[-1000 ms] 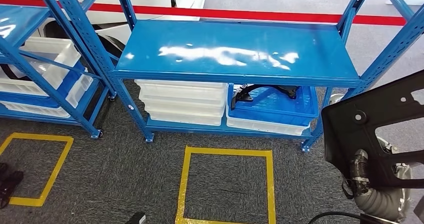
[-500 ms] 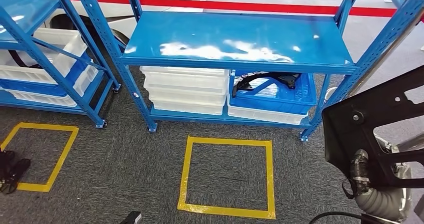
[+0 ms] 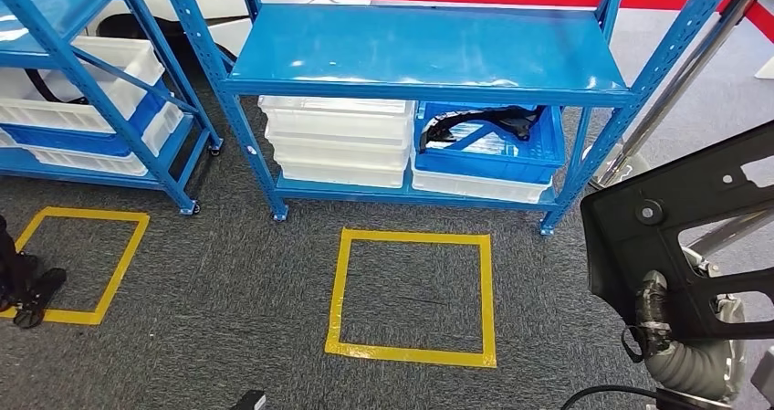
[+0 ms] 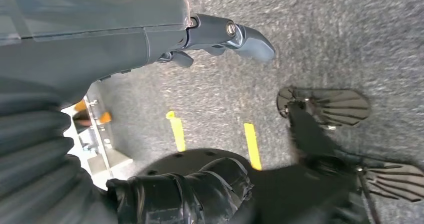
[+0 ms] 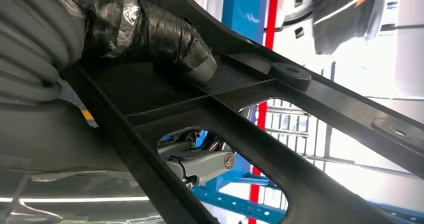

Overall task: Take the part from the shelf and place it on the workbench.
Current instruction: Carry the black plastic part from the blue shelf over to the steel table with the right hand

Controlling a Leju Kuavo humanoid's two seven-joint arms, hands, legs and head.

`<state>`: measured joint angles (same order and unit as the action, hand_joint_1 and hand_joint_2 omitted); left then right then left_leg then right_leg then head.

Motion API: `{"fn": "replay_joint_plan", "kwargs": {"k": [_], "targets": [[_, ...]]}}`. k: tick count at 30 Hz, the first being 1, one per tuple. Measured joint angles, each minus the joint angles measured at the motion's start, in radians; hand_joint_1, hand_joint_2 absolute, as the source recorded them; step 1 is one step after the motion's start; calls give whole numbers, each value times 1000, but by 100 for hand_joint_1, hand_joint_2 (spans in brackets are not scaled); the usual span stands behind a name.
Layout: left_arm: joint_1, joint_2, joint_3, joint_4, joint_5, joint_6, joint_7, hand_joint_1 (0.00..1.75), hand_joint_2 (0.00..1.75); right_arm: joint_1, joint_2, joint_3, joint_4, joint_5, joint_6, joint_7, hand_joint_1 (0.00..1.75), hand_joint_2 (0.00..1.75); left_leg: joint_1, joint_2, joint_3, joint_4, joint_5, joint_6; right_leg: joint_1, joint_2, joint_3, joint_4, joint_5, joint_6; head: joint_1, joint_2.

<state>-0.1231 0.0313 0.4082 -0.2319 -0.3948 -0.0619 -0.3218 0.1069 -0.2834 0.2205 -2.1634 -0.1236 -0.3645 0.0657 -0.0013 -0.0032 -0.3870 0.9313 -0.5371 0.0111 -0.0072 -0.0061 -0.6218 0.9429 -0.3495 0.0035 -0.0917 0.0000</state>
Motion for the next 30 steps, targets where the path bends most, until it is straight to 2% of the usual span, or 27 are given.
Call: {"fn": "replay_joint_plan", "kwargs": {"k": [2,3,4,5,6,7,8,9,10,11,12,13,14,15,16,17,18,19,20,22,23,24,25,27,28,29,30], "targets": [[-1,0,0,0,0,0,0,0,175,-1,0,0,0,-1,1,0,175,175,0,3,-7,-26,6,6,-2,1,-7,-3,16,13,-1,0],[-1,0,0,1,0,0,0,0,175,0,-1,-1,0,-1,2,1,175,175,1,6,-20,-29,16,10,-2,3,-15,7,1,19,0,0],[0,-1,-1,1,0,0,-1,0,175,0,-1,-2,0,-1,3,1,175,175,4,9,-36,-30,29,16,-3,5,-27,37,-38,24,3,0],[1,-2,-1,1,0,0,-1,0,175,0,-2,-2,0,-2,3,1,175,175,5,12,-52,-29,41,20,-4,6,-43,87,-95,28,5,0],[1,-5,-1,1,0,1,-1,0,175,0,-2,-3,1,-2,4,1,175,175,4,13,-69,-26,53,24,-4,6,-57,154,-154,32,8,0],[1,-8,-1,1,0,1,-1,0,175,0,-2,-3,1,-2,4,1,175,175,3,15,-88,-22,65,26,-5,6,-66,225,-195,34,9,0],[1,-10,-1,1,0,2,-1,0,175,1,-2,-3,1,-1,4,1,175,175,2,16,-109,-16,78,26,-5,6,-67,281,-205,35,10,0],[0,-11,-1,1,0,2,0,0,175,1,-2,-3,2,-1,4,2,175,175,1,17,-131,-9,90,25,-5,6,-56,313,-187,35,10,0],[0,-12,-1,1,0,2,0,0,175,1,-1,-3,2,0,4,3,175,175,0,18,-156,-1,102,24,-5,6,-30,312,-153,34,9,0],[0,-12,-1,1,0,3,-1,0,175,0,0,-3,2,1,4,4,175,175,0,19,-176,9,113,22,-5,6,13,276,-124,31,9,0],[0,-12,-1,1,0,3,-2,0,175,-1,1,-3,1,3,4,6,175,175,-1,19,-193,18,122,19,-4,6,74,207,-120,27,9,0],[-1,-12,-1,1,0,5,-4,0,175,-3,2,-3,0,4,5,7,175,175,-2,19,-205,26,130,15,-2,6,141,115,-138,21,9,0],[-1,-12,-1,1,0,7,-6,0,175,-6,2,-3,-1,5,6,9,175,175,-2,19,-211,30,140,10,1,5,189,42,-163,16,8,0],[-2,-12,-1,1,0,8,-7,0,175,-8,3,-4,-2,6,7,10,175,175,-1,19,-217,30,150,5,5,4,216,-11,-184,11,8,0],[-2,-12,-1,1,0,10,-7,0,175,-10,3,-4,-2,6,10,12,175,175,0,19,-220,29,160,-2,7,4,220,-37,-188,5,7,0],[-1,-12,-1,1,0,11,-7,0,175,-10,3,-4,-2,6,11,13,175,175,2,18,-223,27,166,-8,6,2,210,-36,-180,0,8,0],[1,-12,-1,1,0,12,-8,0,175,-10,4,-4,-2,6,12,14,175,175,3,16,-228,34,157,-14,5,1,203,-39,-171,-7,7,0],[3,-12,-1,1,0,13,-8,0,175,-9,6,-4,-1,6,13,15,175,175,4,14,-236,57,129,-20,2,-1,197,-41,-161,-14,6,0],[5,-11,-1,1,0,15,-8,0,175,-9,8,-3,-1,6,14,15,175,175,6,13,-249,99,86,-24,0,-2,190,-42,-152,-19,5,0],[7,-5,-1,2,0,14,-8,0,175,-9,11,-3,-1,6,14,15,175,175,9,12,-286,231,-3,-31,0,-2,172,-41,-135,-23,4,0],[8,-2,-2,2,0,13,-8,0,175,-9,12,-3,-1,6,14,15,175,175,11,12,-297,288,-21,-34,0,-2,162,-40,-127,-22,4,0],[8,1,-2,2,0,13,-7,0,175,-8,12,-3,-1,6,14,15,175,175,13,12,-296,319,-16,-37,0,-2,151,-39,-120,-20,4,0],[8,2,-2,3,0,13,-7,0,175,-8,13,-2,0,6,14,15,175,175,15,12,-276,309,7,-38,-1,-1,141,-36,-114,-17,4,0],[7,2,-2,3,0,14,-8,0,175,-8,15,-2,0,6,14,15,175,175,18,11,-190,195,56,-37,-4,0,128,-25,-107,-10,3,0],[7,2,-2,3,0,14,-8,0,175,-8,16,-2,-1,6,14,15,175,175,18,9,-144,125,65,-34,-4,0,122,-18,-105,-6,3,0],[6,2,-2,3,0,14,-8,0,175,-8,17,-2,-1,6,14,15,175,175,17,7,-113,71,65,-31,-4,0,117,-12,-102,1,2,0],[5,2,-2,3,0,14,-8,0,175,-8,17,-3,-1,6,14,15,175,175,16,5,-97,39,58,-26,-3,0,110,-8,-98,8,1,0]]}}
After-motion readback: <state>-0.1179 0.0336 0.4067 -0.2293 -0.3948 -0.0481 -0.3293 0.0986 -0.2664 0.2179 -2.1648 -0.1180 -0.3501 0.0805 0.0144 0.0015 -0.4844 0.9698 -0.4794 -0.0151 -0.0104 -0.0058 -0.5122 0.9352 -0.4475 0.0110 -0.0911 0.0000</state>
